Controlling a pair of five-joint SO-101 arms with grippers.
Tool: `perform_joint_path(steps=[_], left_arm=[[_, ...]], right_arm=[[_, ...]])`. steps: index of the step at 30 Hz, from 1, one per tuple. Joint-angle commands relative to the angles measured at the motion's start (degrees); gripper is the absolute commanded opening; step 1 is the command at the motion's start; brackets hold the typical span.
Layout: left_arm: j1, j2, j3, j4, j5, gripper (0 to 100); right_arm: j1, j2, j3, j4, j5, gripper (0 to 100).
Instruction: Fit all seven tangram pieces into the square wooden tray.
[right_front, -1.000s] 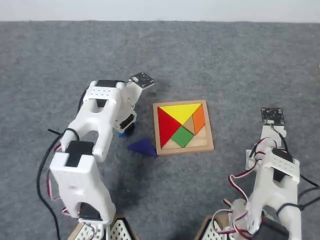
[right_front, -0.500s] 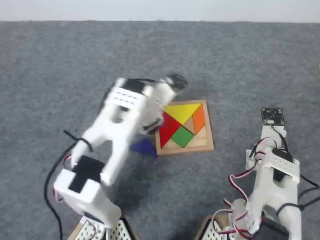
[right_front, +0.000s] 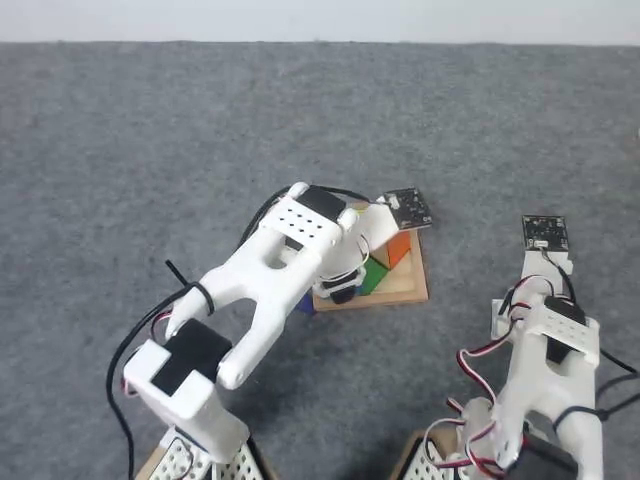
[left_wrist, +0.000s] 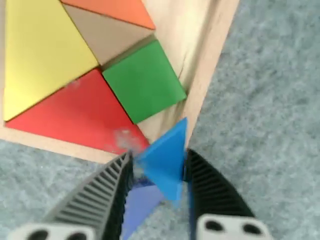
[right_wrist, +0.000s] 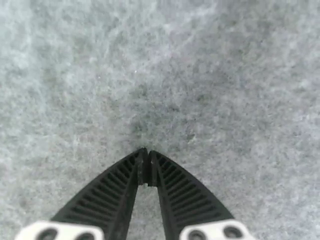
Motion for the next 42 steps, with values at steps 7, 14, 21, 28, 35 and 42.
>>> perform_joint_path(steps=[7, 14, 21, 28, 35, 42], left_arm=[[-0.2, -1.2, -1.2, -4.2, 3.5, 21], [-0.5, 3.2, -2.0, -5.5, 3.7, 21], [-2.5, 2.8, -2.6, -6.0, 3.3, 21], [-2.5, -3.4, -2.4, -4.0, 3.3, 21], [-2.7, -3.3, -2.1, -4.3, 3.7, 21], [-6.7, 4.0, -2.4, -8.9, 5.4, 21]], right_arm=[[-0.9, -1.9, -0.4, -0.9, -0.6, 0.8], [-0.9, -1.9, -0.4, -0.8, -0.6, 0.8], [-0.9, -1.9, -0.4, -0.8, -0.6, 0.8], [-0.9, -1.9, -0.4, -0.8, -0.6, 0.8], [-0.9, -1.9, -0.4, -0.7, -0.6, 0.8], [-0.9, -1.9, -0.4, -0.7, -0.6, 0.8]])
